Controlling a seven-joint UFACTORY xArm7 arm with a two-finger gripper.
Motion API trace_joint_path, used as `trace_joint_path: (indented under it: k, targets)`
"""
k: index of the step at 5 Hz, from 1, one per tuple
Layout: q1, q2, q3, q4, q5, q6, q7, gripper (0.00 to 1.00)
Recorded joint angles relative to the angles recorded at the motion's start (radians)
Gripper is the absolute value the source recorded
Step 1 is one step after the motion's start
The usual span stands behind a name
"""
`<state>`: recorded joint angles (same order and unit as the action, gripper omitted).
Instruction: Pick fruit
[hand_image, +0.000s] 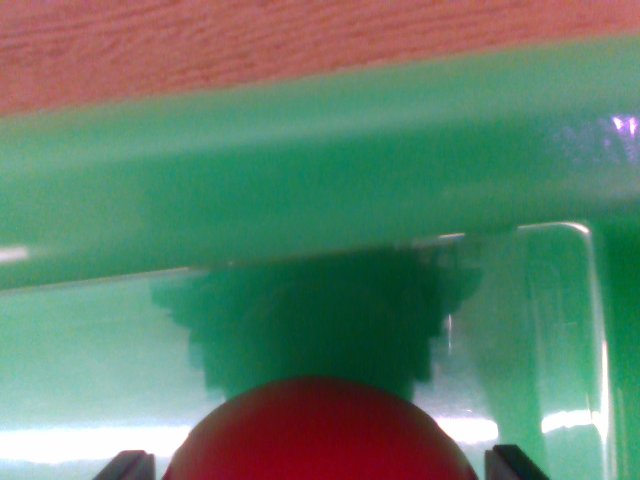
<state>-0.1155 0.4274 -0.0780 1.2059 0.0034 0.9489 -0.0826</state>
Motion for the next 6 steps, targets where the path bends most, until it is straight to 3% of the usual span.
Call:
trace_joint_path:
  k: [3, 4, 5, 6]
  targets:
    - [0.0002, -0.009, 0.000, 0.018, -0.0007, 0.027, 0.000, 1.00]
    - [0.0005, -0.020, -0.001, 0.041, -0.0015, 0.060, 0.000, 1.00]
    - [0.0005, -0.020, -0.001, 0.041, -0.0015, 0.060, 0.000, 1.00]
    - [0.0008, -0.032, -0.001, 0.066, -0.0024, 0.098, -0.001, 1.00]
